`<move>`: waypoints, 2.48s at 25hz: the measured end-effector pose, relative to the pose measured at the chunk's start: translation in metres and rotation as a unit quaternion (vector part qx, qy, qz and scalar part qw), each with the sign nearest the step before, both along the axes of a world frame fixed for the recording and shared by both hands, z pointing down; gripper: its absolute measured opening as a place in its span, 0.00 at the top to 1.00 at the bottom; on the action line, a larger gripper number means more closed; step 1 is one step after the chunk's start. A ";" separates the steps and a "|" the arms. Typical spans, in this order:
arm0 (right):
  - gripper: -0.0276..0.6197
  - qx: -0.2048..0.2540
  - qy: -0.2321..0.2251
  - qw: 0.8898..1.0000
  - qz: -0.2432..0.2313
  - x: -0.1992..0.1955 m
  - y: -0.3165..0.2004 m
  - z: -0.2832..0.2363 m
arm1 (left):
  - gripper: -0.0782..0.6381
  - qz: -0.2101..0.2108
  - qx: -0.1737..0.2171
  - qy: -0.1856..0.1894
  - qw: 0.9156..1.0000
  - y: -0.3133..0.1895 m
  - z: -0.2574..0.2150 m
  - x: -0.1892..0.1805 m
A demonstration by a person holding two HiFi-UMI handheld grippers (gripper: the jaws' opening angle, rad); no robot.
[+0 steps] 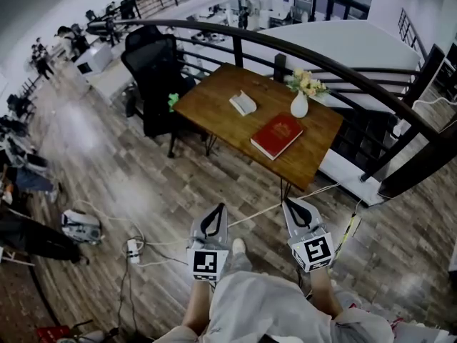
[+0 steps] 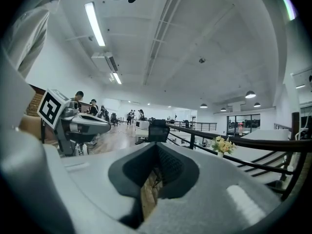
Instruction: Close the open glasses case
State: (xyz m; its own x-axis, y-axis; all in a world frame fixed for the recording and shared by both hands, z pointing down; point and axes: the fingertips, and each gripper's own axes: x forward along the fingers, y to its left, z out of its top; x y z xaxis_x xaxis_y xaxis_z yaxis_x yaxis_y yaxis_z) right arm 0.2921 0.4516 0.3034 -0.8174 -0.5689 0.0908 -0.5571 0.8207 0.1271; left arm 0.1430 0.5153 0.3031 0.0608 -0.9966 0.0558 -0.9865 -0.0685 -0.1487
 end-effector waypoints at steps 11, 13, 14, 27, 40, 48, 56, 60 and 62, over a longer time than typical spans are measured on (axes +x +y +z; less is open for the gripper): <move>0.95 -0.001 0.017 1.000 0.019 -0.070 -0.070 -0.003 | 0.86 0.024 0.000 0.006 1.000 -0.076 -0.007 -0.069; 0.95 -0.002 0.017 1.000 0.024 -0.083 -0.079 -0.002 | 0.86 0.029 0.001 0.007 1.000 -0.088 -0.007 -0.082; 0.95 -0.002 0.018 0.999 0.027 -0.090 -0.083 -0.002 | 0.86 0.031 0.002 0.008 0.999 -0.093 -0.007 -0.088; 0.95 -0.008 0.025 0.999 0.034 -0.156 -0.125 0.004 | 0.86 0.046 0.017 0.024 0.999 -0.143 -0.009 -0.147; 0.95 -0.008 0.012 1.000 0.024 -0.191 -0.201 0.005 | 0.86 0.033 0.014 0.012 0.999 -0.216 -0.007 -0.182; 0.95 -0.015 0.002 1.000 0.012 -0.210 -0.278 -0.002 | 0.86 0.018 0.007 0.005 1.000 -0.288 -0.017 -0.199; 0.95 -0.019 0.004 1.000 -0.007 -0.222 -0.352 -0.006 | 0.86 -0.004 -0.006 0.005 1.000 -0.354 -0.015 -0.211; 0.95 -0.021 0.004 1.000 -0.018 -0.226 -0.380 -0.006 | 0.86 -0.012 -0.006 0.006 1.000 -0.380 -0.017 -0.211; 0.95 -0.025 0.003 0.999 -0.023 -0.227 -0.390 -0.004 | 0.86 -0.013 -0.012 0.004 1.000 -0.389 -0.016 -0.210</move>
